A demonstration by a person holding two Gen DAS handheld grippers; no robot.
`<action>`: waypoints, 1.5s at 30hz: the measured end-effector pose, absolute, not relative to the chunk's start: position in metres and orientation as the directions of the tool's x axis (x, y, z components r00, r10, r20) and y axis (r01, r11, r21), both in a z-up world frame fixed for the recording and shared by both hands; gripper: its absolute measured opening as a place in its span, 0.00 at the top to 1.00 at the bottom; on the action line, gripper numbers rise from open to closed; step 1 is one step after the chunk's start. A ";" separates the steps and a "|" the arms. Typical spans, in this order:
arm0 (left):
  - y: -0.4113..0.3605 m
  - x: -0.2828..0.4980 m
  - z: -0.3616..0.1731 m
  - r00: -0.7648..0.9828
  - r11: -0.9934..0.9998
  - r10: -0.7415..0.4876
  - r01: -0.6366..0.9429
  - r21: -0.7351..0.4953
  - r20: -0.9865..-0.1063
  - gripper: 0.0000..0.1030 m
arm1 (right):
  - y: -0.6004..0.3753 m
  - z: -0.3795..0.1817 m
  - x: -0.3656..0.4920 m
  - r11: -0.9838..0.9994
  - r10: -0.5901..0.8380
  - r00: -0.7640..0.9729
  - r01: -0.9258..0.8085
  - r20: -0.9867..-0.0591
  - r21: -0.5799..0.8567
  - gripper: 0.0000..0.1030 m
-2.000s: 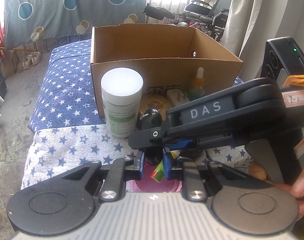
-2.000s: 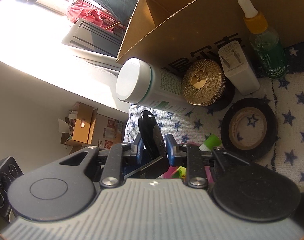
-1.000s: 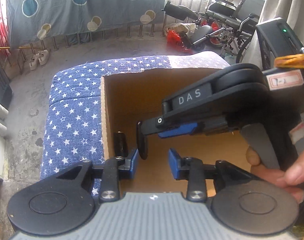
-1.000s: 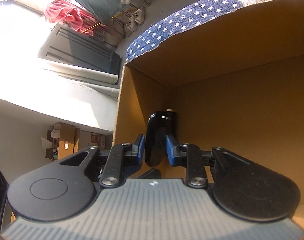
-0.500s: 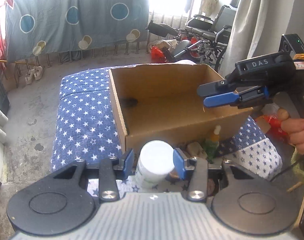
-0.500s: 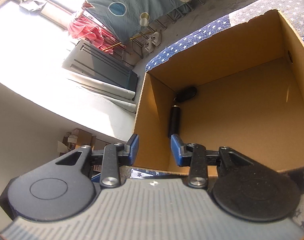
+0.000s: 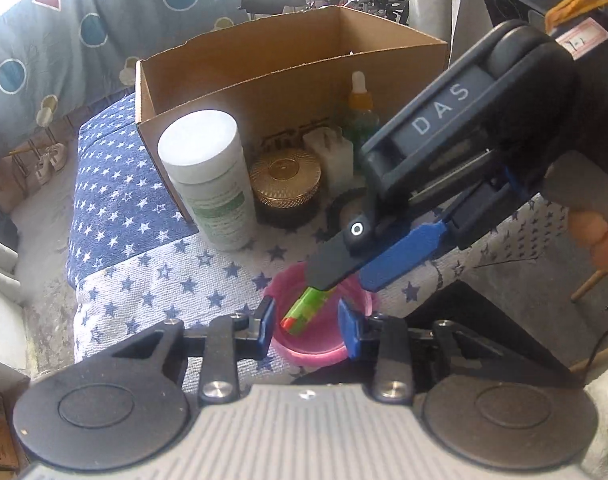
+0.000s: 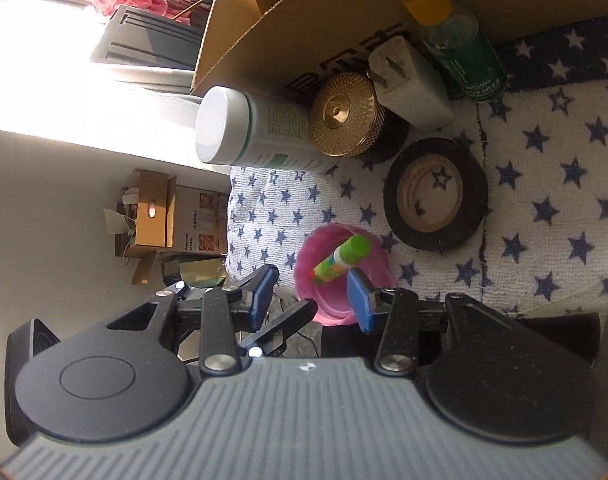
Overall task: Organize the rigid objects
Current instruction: 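Grasp the green glue stick from the pink cup with the right tool, then lower the green glue stick into the box and open the right tool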
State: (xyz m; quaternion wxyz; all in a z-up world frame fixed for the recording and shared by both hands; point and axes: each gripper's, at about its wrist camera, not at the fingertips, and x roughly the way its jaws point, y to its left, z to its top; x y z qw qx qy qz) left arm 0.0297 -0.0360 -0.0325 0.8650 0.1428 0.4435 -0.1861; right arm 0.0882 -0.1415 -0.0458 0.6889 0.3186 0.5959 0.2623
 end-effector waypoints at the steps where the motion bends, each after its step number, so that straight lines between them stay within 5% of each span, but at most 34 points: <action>1: -0.037 0.031 -0.036 0.529 0.890 -0.198 0.449 0.074 -0.825 0.66 | -0.140 -0.048 0.087 0.659 0.741 0.148 0.024 -0.655 0.752 0.60; 16: -0.038 0.052 -0.059 0.568 0.909 -0.159 0.403 0.105 -0.808 0.79 | -0.115 -0.072 0.104 0.700 0.688 0.242 0.028 -0.685 0.713 0.67; 24: -0.034 0.058 -0.057 0.577 0.915 -0.167 0.392 0.092 -0.799 0.84 | -0.111 -0.080 0.107 0.703 0.675 0.296 0.017 -0.676 0.710 0.85; 31: -0.034 0.044 -0.044 0.598 0.911 -0.180 0.400 0.096 -0.781 0.84 | -0.113 -0.075 0.098 0.686 0.694 0.302 -0.001 -0.653 0.728 0.86; 45: -0.043 0.069 0.060 0.724 0.921 -0.175 0.361 0.150 -0.667 0.84 | -0.122 0.050 0.118 0.674 0.725 0.422 -0.270 -0.544 0.688 0.86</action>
